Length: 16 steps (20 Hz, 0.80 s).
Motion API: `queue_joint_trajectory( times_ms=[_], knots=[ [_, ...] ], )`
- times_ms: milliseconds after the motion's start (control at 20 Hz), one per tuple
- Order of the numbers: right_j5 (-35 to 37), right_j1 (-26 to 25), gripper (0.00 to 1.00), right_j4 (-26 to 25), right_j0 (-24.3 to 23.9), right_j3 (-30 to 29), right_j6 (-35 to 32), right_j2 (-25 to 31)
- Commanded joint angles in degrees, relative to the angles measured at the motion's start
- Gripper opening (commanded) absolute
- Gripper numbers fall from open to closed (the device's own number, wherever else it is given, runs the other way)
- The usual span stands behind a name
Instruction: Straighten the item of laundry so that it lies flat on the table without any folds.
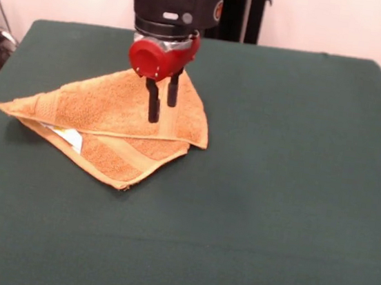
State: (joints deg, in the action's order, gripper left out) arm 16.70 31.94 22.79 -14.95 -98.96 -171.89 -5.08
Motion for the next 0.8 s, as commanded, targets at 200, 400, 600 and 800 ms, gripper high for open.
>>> queue_joint_trajectory(
  times_ms=[200, 400, 600, 800],
  knots=[
    [5.25, -11.64, 1.0, 2.25, 9.06, 7.61, -8.82, -2.42],
    [5.05, -11.71, 1.0, 2.79, 8.15, 7.25, -7.29, -0.36],
    [3.9, -13.63, 1.0, 4.0, 9.89, 7.39, -9.13, -1.74],
    [0.68, -12.95, 1.0, 2.81, 7.65, 4.16, -6.1, 1.08]
  ],
)
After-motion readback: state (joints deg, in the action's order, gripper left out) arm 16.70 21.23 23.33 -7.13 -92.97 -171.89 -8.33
